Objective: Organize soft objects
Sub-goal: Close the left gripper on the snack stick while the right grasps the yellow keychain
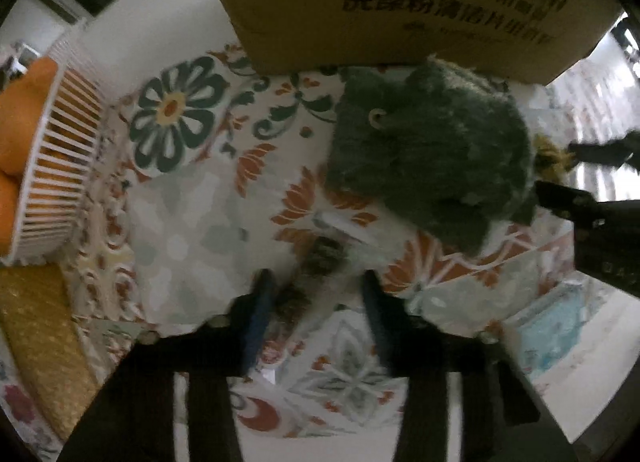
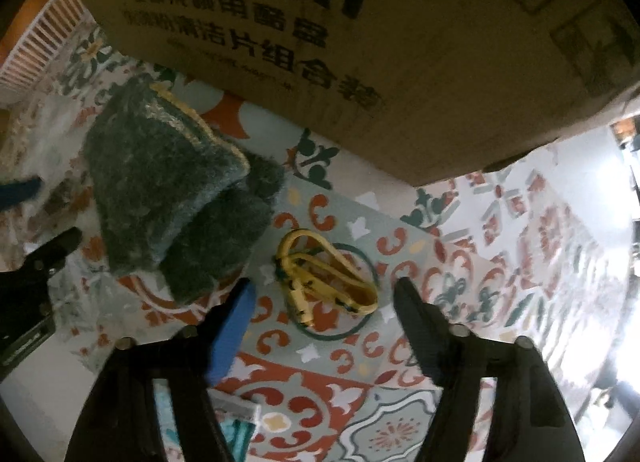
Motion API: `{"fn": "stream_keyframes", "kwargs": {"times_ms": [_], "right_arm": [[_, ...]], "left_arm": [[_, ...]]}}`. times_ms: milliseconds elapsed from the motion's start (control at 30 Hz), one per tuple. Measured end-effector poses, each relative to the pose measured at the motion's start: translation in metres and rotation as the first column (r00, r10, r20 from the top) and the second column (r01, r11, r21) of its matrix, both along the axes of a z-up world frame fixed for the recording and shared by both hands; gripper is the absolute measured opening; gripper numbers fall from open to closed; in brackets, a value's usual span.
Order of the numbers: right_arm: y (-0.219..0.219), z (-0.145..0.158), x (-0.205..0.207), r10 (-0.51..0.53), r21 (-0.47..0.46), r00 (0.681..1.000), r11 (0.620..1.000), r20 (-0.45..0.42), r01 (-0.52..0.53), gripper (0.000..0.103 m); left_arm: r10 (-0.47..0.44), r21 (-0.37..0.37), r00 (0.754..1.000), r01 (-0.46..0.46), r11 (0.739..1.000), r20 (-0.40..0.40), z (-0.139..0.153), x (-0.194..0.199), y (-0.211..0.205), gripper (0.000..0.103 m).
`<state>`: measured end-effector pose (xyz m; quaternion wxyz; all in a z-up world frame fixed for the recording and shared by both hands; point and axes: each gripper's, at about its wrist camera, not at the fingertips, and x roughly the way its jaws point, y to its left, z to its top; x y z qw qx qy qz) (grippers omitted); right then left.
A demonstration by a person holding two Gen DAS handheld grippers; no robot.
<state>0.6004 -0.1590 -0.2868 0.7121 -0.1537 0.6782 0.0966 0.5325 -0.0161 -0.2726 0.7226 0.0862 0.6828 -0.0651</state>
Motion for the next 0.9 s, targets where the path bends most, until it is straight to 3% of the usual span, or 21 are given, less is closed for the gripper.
{"fn": "stream_keyframes", "kwargs": {"times_ms": [67, 400, 700, 900], "right_arm": [[0.002, 0.0, 0.0, -0.003, 0.044, 1.0, 0.999, -0.024, 0.005, 0.047], [0.008, -0.006, -0.007, 0.001, 0.038, 0.999, 0.999, -0.043, 0.001, 0.032], [0.005, 0.009, -0.036, -0.03, 0.111, 0.999, 0.993, -0.024, 0.033, 0.029], [-0.005, 0.024, -0.063, -0.061, 0.123, 0.998, 0.991, 0.033, 0.057, 0.023]], "left_arm": [[0.007, -0.028, 1.0, -0.008, 1.0, -0.013, -0.002, 0.001, 0.0, 0.028], [0.02, -0.08, 0.999, -0.023, 0.997, -0.036, 0.003, 0.003, 0.01, 0.018], [0.01, -0.12, 0.999, -0.005, 0.993, 0.04, 0.034, -0.037, -0.01, 0.018], [0.019, -0.144, 0.998, -0.011, 0.99, 0.058, 0.04, -0.049, -0.021, 0.018]]}}
